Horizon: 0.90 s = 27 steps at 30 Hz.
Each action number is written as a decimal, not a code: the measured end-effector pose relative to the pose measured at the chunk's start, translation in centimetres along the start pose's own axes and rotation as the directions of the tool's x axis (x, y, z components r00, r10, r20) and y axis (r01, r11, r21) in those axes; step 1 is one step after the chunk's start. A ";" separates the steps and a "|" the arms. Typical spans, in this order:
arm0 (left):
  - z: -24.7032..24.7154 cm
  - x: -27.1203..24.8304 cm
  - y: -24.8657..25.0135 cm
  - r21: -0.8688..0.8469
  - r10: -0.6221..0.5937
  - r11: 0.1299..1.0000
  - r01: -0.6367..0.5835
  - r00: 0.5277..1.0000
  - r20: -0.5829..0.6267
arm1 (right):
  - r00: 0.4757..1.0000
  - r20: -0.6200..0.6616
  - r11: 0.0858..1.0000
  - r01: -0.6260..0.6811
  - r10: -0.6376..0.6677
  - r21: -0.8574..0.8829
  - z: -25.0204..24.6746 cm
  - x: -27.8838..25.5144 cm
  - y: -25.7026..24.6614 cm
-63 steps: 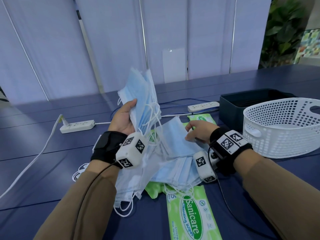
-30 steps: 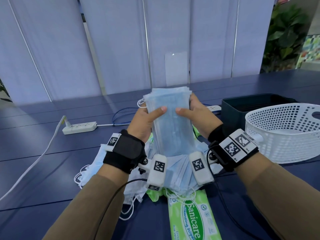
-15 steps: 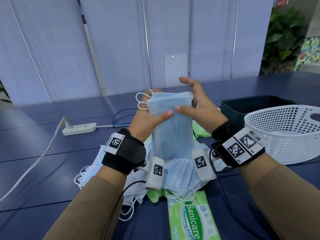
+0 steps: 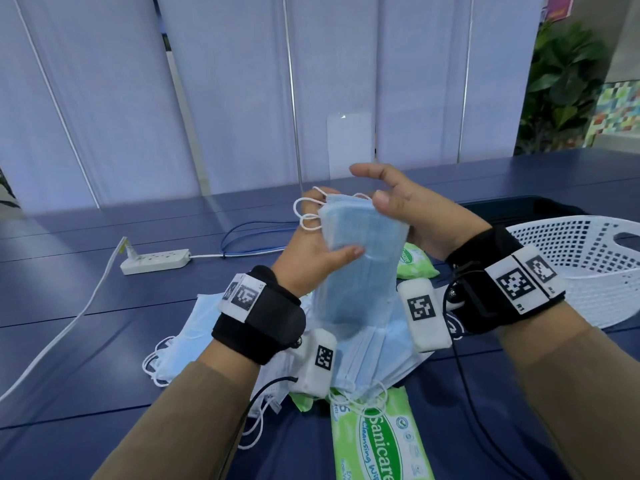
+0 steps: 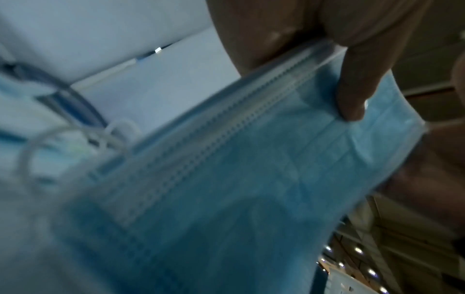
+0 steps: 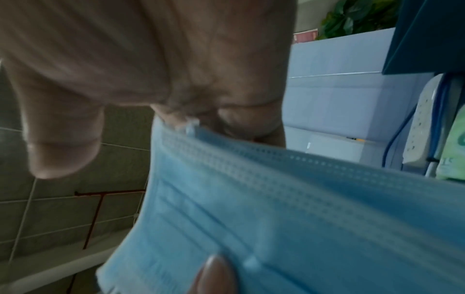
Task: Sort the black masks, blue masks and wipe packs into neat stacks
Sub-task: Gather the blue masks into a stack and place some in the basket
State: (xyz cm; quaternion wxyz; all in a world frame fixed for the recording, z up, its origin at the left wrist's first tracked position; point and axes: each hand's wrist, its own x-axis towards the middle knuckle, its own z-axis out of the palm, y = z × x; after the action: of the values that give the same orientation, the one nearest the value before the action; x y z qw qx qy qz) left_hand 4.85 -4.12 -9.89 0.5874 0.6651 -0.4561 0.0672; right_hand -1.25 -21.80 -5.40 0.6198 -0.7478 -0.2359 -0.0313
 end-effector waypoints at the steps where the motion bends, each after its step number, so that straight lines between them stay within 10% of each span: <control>1: 0.1 0.2 0.1 0.126 0.011 0.992 -0.015 0.999 0.033 | 1.000 0.028 0.997 0.011 -0.009 -0.080 0.3 -0.1 -0.1; 5: 0.3 0.2 0.9 0.114 0.050 0.992 -0.043 0.997 -0.057 | 0.986 -0.088 0.947 0.110 -0.143 -0.303 1.0 0.5 -0.1; 9: -0.3 -0.4 1.0 -0.237 -0.071 0.971 0.025 0.980 -0.188 | 0.937 -0.277 0.976 0.217 -0.215 -0.025 0.5 0.8 0.5; 13: -2.2 -0.4 1.2 0.224 -0.201 0.951 0.212 0.977 -0.074 | 0.936 -0.272 0.974 0.222 -0.223 -0.034 0.8 1.0 1.2; 17: -3.7 0.0 1.8 0.764 -0.173 0.635 0.111 0.985 0.000 | 0.990 -0.127 0.927 0.006 -0.058 -0.374 0.4 0.8 1.9; 27: -3.9 0.3 3.9 0.887 -0.334 0.459 0.057 0.936 0.112 | 0.987 -0.105 0.883 0.061 -0.123 -0.465 2.6 0.7 1.2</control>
State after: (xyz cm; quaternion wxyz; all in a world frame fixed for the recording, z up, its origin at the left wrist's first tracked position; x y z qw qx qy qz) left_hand 4.08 -0.56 -5.74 0.1035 0.9207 -0.3534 0.1293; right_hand -0.80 -19.31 -6.84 0.4366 -0.8577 -0.2158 -0.1649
